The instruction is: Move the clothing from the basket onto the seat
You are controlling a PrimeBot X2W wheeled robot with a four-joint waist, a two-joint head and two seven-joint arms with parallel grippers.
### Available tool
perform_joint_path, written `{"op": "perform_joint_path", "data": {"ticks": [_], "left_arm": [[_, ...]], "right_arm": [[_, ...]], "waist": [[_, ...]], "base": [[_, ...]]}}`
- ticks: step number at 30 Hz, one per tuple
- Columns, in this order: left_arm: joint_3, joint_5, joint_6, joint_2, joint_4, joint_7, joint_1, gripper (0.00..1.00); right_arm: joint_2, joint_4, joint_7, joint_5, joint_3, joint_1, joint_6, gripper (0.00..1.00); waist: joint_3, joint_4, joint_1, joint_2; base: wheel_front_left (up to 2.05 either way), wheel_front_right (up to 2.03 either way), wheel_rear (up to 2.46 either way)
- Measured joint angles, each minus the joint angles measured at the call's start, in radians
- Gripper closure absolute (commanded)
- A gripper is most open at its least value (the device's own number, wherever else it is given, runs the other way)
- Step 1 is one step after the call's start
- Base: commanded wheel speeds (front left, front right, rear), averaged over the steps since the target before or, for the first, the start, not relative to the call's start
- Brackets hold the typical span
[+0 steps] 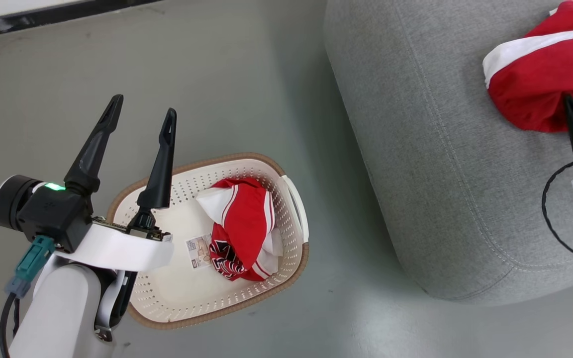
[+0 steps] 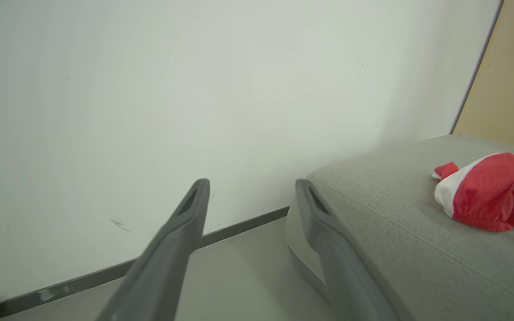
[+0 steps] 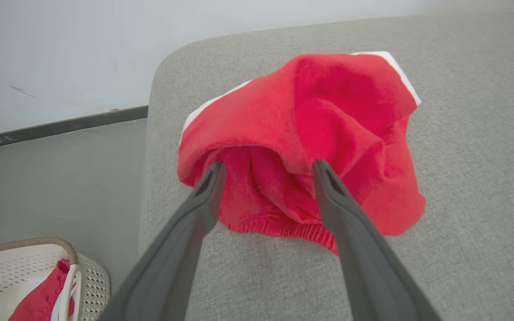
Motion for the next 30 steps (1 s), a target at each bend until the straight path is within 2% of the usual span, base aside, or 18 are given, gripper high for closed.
{"op": "perform_joint_path", "data": {"ticks": [14,21,30], "left_arm": [[0.042,-0.016,0.025,-0.016,0.035,-0.016,0.006,0.00],[0.070,-0.008,0.060,-0.013,0.058,-0.018,0.043,0.00],[0.089,0.014,0.098,-0.028,0.088,-0.025,0.103,0.00]], "right_arm": [[-0.009,-0.196,-0.008,0.077,0.056,0.095,0.000,0.00],[-0.013,-0.261,-0.070,0.078,0.053,0.100,0.000,0.00],[0.030,-0.295,-0.150,0.037,0.040,0.156,0.000,0.00]], "waist": [[-0.064,-0.005,0.0000,0.0000],[-0.104,0.018,0.0000,0.0000],[-0.161,0.064,0.0000,0.0000]], "base": [[0.00,0.00,0.00],[0.00,0.00,0.00],[0.00,0.00,0.00]]}}
